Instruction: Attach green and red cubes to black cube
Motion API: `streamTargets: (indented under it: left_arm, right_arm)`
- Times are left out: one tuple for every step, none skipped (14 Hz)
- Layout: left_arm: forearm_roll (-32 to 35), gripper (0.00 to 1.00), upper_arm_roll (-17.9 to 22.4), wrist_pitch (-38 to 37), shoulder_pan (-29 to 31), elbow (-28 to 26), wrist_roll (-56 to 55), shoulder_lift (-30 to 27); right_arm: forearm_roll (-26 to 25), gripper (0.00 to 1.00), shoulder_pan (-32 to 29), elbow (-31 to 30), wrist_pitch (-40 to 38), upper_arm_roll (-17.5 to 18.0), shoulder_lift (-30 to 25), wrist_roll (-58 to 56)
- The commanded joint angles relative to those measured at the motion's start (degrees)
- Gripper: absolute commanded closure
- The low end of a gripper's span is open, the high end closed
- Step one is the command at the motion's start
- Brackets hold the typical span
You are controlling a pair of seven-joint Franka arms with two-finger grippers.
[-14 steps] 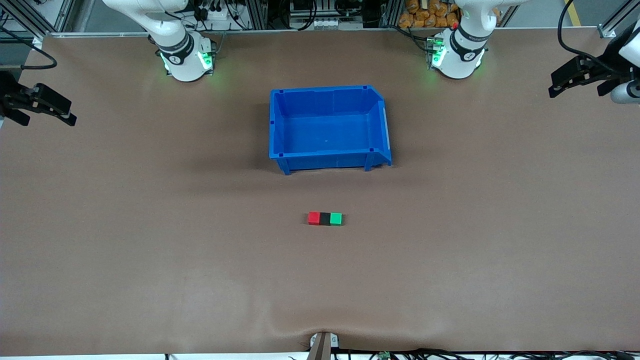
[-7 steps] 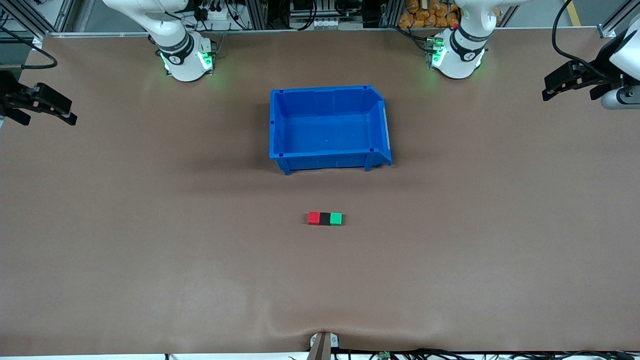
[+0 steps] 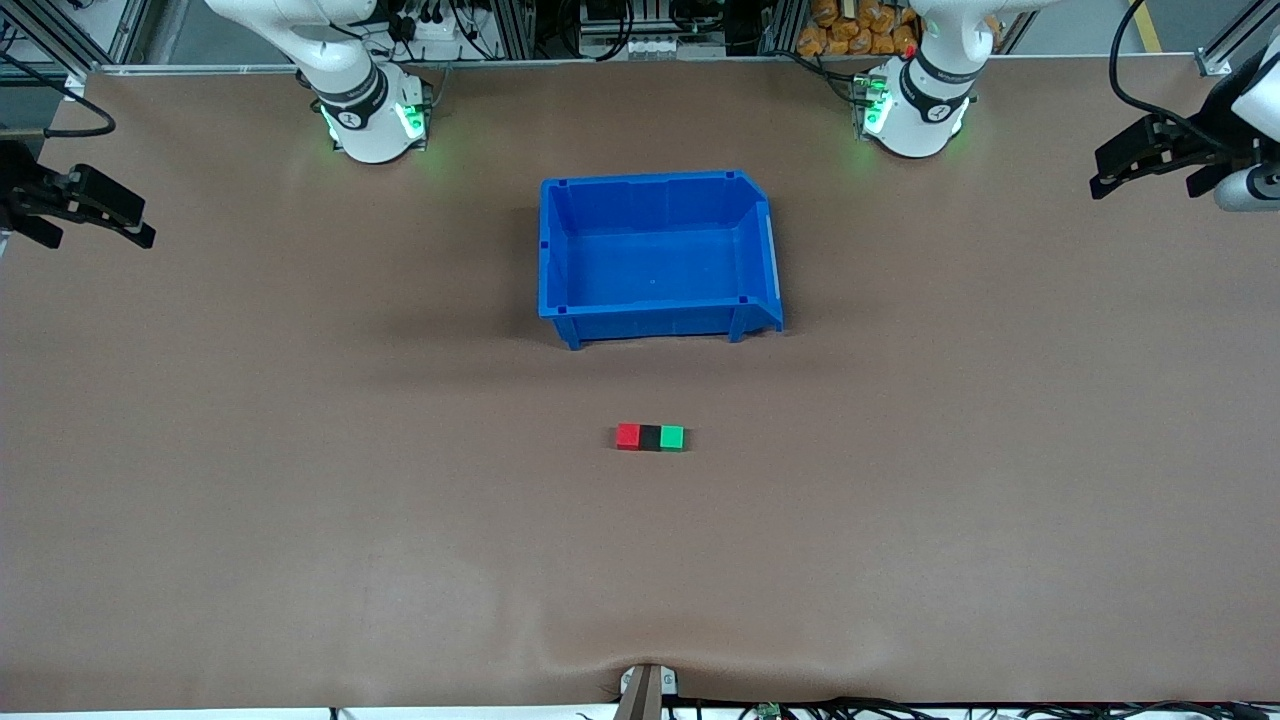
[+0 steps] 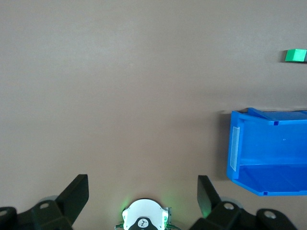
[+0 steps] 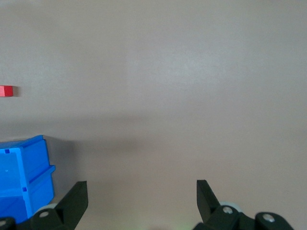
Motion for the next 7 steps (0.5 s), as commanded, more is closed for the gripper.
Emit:
streamTargets:
  left_arm:
    - [-0.9, 0.00, 0.2, -1.0, 0.5, 1.1, -0.5, 0.3]
    - [-0.9, 0.00, 0.2, -1.0, 0.6, 1.1, -0.5, 0.3]
    - [-0.9, 0.00, 0.2, -1.0, 0.6, 1.1, -0.5, 0.3]
    - [-0.8, 0.00, 0.3, -0.9, 0.6, 1.1, -0.5, 0.4]
    - [-0.8, 0.00, 0.3, -0.9, 0.5, 1.1, -0.4, 1.1]
    - [-0.8, 0.00, 0.3, -0.9, 0.5, 1.1, -0.5, 1.1]
    - [-0.9, 0.00, 0.4, -0.9, 0.5, 1.2, -0.7, 1.1]
  right_arm:
    - [0.6, 0.00, -1.6, -1.5, -0.7, 1.2, -1.5, -0.2]
    - [0.6, 0.00, -1.6, -1.6, -0.7, 1.2, -1.5, -0.1]
    - [0.6, 0.00, -1.6, -1.6, -1.0, 1.2, -1.5, -0.1]
    - [0.6, 0.00, -1.6, -1.6, -1.1, 1.2, -1.5, -0.1]
    - [0.9, 0.00, -1.6, -1.6, -1.2, 1.2, -1.5, -0.1]
    - [1.8, 0.00, -1.6, -1.6, -1.6, 1.2, -1.5, 0.1]
    - [2.3, 0.00, -1.6, -1.6, -1.7, 1.1, -1.5, 0.1]
